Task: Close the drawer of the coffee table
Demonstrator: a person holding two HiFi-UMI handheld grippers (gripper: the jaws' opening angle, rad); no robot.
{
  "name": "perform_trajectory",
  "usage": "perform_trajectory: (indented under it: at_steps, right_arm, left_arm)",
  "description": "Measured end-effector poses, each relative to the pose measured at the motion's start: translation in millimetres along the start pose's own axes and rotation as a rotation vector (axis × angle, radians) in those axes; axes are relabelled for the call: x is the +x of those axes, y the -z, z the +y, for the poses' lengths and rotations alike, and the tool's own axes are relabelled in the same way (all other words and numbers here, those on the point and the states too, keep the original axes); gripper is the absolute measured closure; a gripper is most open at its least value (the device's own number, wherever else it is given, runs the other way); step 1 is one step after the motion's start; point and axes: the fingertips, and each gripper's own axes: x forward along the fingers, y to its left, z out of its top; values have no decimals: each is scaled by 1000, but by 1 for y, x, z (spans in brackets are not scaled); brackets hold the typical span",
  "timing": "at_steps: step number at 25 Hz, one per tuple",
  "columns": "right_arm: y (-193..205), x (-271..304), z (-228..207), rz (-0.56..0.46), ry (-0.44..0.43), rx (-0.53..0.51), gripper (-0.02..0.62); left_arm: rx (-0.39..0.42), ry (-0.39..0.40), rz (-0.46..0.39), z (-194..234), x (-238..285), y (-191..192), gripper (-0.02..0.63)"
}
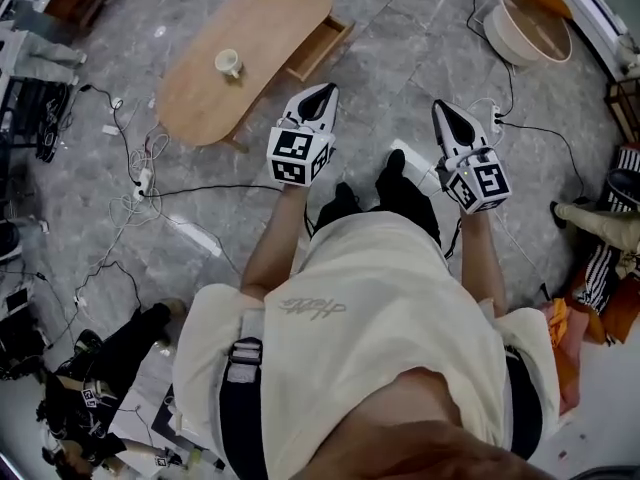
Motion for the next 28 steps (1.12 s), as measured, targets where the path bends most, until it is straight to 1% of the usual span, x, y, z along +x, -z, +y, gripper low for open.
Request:
perform_trajectory:
  at_steps: [6,11,14,17,20,23,26,28]
  right_arm:
    - [20,21,-11,31,-38,39,600]
    - [21,42,-29,11,-71,85,601]
    - [19,50,-53,-3,-77,89,600]
    - [22,54,-88,-24,-74,82,600]
    - [26,61,-128,-24,-83,100,600]
    - [15,76,-178,-37,-105,107,600]
    - [2,95,-233,-73,-116,105,600]
    - [-3,107,-258,-95,-132,111,600]
  left_arm:
    - [-11,-11,63,6,15,24,601]
    - [22,-44,76,15,32,8,601]
    - [28,-59,87,16,53,2,601]
    - [44,-61,104,12,91,0,601]
    - [45,-44,108,2,135,-10,601]
    - [47,-32,109,-5,183,-29,601]
    - [52,-52,92,-7,229,-52,601]
    - [66,-75,81,-6,249,-64,601]
